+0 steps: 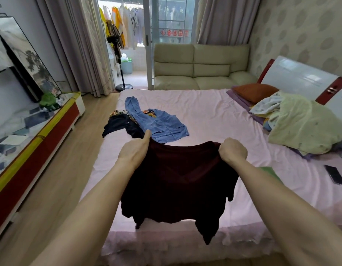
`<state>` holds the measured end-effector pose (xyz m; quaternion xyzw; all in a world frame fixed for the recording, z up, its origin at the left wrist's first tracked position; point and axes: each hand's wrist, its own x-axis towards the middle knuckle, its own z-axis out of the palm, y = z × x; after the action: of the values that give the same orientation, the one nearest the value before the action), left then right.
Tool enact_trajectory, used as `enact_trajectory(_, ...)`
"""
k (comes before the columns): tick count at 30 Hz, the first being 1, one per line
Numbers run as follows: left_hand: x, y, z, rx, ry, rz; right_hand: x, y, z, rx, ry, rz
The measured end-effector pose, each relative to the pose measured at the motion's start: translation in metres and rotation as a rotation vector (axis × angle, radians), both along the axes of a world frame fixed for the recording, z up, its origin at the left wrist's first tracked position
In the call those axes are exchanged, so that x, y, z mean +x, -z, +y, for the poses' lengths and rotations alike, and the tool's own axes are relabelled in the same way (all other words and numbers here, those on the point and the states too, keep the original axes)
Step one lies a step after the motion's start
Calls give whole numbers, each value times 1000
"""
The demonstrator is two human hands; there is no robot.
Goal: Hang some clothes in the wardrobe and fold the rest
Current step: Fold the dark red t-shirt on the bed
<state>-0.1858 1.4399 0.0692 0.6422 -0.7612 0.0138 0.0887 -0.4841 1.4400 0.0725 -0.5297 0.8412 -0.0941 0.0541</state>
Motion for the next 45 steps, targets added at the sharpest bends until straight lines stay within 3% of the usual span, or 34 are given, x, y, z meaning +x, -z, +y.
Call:
enact_trajectory(2,3,3,-8,72,45,-3,-6,6,-10,-6,21,-24)
enact_trajectory(6,0,31,-53,255,-51,-131,-19,39,-57,41,42,-79)
enact_trajectory(8,-6,45,-64,305,-67,-170,-20,58,-72,35,69,-208)
enact_trajectory(11,-30,104,-113,380,-104,-101,-23,116,-129,-28,146,-440)
enact_trajectory(17,-64,253,-213,521,-172,-30,-26,250,-241,-40,72,-624)
enact_trajectory(21,-76,347,-261,509,-198,28,-26,348,-301,1,5,-591)
enact_trajectory(25,-82,420,-293,490,-193,-93,-26,426,-349,-61,-16,-493)
enact_trajectory(29,-87,455,-329,390,-178,-129,-22,473,-383,-168,1,-502)
enact_trajectory(34,-96,461,-391,264,-168,-174,-18,487,-430,-296,-10,-558)
enact_trajectory(36,-100,469,-401,288,-232,-171,-26,492,-440,-221,-24,-542)
enact_trajectory(39,-115,474,-400,339,-330,-146,-48,498,-439,75,-171,-315)
enact_trajectory(41,-135,473,-400,254,-246,-71,-63,492,-438,177,-250,-299)
enact_trajectory(43,-160,470,-402,163,-63,178,-74,486,-437,266,-339,-329)
enact_trajectory(45,-191,463,-407,237,89,461,-87,480,-433,314,-459,-332)
